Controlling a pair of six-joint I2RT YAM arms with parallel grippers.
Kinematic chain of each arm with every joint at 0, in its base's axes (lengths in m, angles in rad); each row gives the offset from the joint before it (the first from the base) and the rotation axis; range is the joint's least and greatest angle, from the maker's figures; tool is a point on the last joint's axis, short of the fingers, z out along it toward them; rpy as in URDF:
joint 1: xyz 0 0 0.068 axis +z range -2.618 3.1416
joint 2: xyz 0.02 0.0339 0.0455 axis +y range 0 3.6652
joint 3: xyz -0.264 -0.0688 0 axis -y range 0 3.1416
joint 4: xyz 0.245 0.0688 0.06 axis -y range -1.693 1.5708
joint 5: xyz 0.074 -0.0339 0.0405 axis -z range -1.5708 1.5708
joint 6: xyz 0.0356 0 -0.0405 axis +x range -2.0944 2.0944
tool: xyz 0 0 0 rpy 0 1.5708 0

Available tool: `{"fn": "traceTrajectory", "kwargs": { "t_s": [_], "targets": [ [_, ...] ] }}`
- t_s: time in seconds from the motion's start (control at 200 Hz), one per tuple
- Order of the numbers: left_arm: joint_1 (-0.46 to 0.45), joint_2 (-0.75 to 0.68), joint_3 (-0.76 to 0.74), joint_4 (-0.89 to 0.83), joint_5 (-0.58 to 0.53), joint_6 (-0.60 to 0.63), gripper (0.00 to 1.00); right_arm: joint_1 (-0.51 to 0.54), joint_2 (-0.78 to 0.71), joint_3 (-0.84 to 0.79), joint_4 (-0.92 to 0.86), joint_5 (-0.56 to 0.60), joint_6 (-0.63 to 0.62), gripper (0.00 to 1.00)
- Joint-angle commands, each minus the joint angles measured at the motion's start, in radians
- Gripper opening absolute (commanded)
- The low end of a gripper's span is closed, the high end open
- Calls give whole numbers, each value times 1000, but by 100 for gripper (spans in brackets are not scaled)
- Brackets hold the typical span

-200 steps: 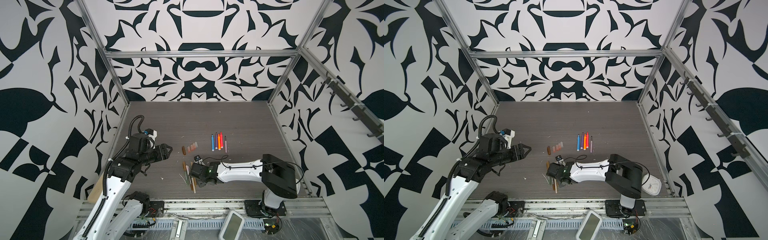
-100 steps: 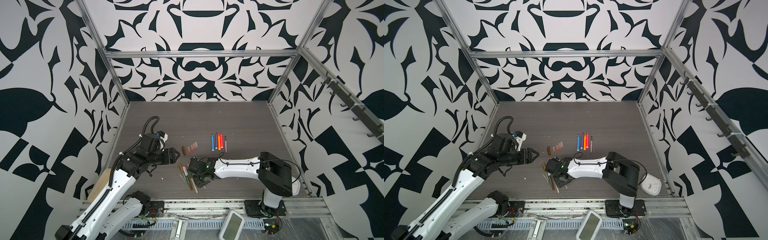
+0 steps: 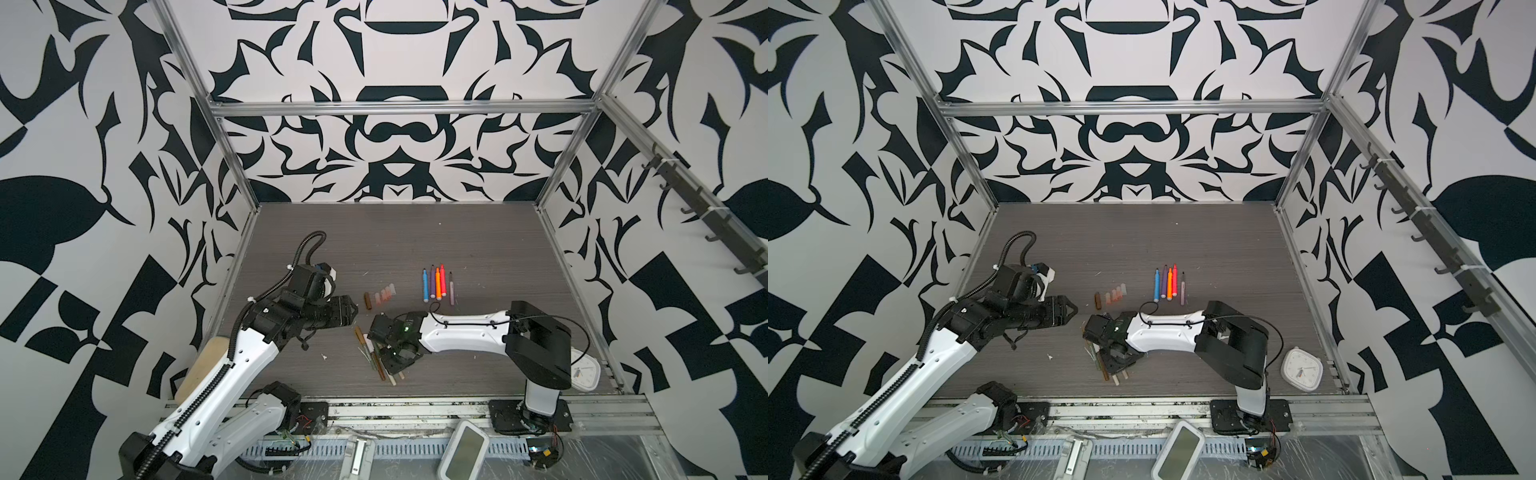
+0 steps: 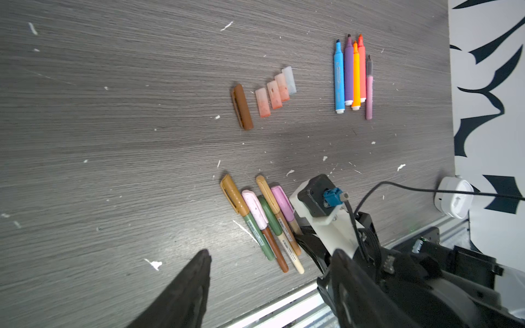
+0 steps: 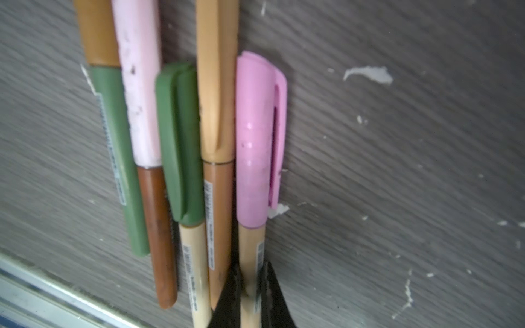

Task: Open the pen caps
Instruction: 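Lift the pink-capped pen toward the left gripper while the left gripper reaches for its cap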

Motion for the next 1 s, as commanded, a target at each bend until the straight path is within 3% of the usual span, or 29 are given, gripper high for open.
{"fn": "traceTrajectory", "kwargs": {
  "t_s": [0.0,0.165,0.29,0.4,0.55,0.735,0.995],
  "targets": [
    [-2,-8,7,-39,-34,-13,71,-1,41,-1,-40,-21,-38,0],
    [-11,18,28,-69,-7,-6,70,0,31,-16,-54,44,-79,0],
    [-13,22,3,-16,54,-89,69,-4,-77,-69,-26,99,-92,0],
    [-26,39,-43,131,153,-199,67,-3,-172,-68,-59,121,-129,0],
    [-92,27,-122,311,161,-329,68,-4,-277,-57,-106,170,-104,0],
    [-145,38,-244,521,181,-476,68,-4,-347,-63,-42,86,-64,0],
    [-188,93,-224,537,153,-501,68,-5,-353,-31,-30,71,-54,0]
  ]
}}
